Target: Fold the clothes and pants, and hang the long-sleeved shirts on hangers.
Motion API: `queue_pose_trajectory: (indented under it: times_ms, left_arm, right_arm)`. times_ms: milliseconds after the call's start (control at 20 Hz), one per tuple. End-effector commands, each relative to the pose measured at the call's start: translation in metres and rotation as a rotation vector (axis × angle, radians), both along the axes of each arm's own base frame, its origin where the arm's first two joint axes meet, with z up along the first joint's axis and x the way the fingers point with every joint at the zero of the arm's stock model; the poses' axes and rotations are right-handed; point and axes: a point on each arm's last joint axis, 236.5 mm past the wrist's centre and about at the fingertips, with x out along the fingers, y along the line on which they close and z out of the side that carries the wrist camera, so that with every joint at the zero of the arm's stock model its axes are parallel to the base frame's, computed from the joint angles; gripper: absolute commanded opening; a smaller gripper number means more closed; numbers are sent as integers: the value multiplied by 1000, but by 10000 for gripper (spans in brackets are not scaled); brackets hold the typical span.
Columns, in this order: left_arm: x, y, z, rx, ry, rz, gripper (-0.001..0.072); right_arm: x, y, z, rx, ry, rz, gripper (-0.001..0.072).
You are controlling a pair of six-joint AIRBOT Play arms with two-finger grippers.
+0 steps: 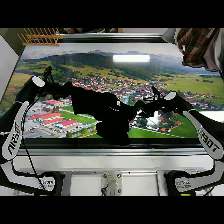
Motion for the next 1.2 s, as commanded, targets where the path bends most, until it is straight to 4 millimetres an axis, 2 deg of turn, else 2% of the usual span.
queue_pose_trajectory:
  times_ms: [0,50,100,150,200,250,300,400,450,550,600,650,700,750,800,900,950,1050,1150]
  left_arm:
    - [1,0,1,1,-3,-1,7]
    - [1,0,2,1,-5,0,7]
    - [1,0,3,0,-7,1,7]
    - [1,0,8,1,-19,1,7]
    - [3,1,22,3,-51,2,6]
    - [6,2,45,13,-109,2,6]
    - [11,3,78,29,-191,-15,6]
    - [15,2,184,56,-418,-42,7]
    - [7,0,243,62,-535,-48,6]
    - [-32,-9,367,75,-794,-61,7]
    - [-63,-14,428,82,-935,-67,7]
    - [-96,-21,477,80,-1058,-70,7]
    - [-135,-25,524,73,-1188,-68,7]
    - [-171,-30,559,59,-1294,-70,7]
    - [-209,-34,590,40,-1391,-76,7]
    - [-270,-40,629,-4,-1530,-95,7]
    - [-292,-41,640,-28,-1577,-102,7]
    - [-322,-39,651,-82,-1644,-98,7]
    - [-332,-33,654,-127,-1688,-63,7]
  right_arm:
    - [3,14,-6,-5,-27,9,423]
    - [4,14,-6,-11,-48,30,153]
    - [5,14,-5,-16,-67,48,40]
    - [6,14,0,-17,-83,55,10]
    - [10,12,11,-28,-124,76,8]
    - [20,5,31,-67,-193,104,8]
    - [32,-3,60,-115,-281,140,8]
    - [56,-23,151,-206,-491,197,8]
    - [60,-31,206,-234,-594,208,8]
    - [51,-43,327,-258,-831,186,8]
    - [38,-46,381,-271,-947,168,8]
    - [20,-48,434,-283,-1072,145,8]
    - [0,-50,478,-291,-1179,123,8]
    - [-23,-52,519,-297,-1286,92,8]
    - [-44,-54,551,-300,-1377,59,8]
    - [-86,-61,606,-298,-1544,-22,8]
    - [-105,-65,627,-294,-1613,-60,8]
    - [-136,-70,655,-286,-1710,-114,8]
    - [-156,-73,671,-273,-1766,-144,8]
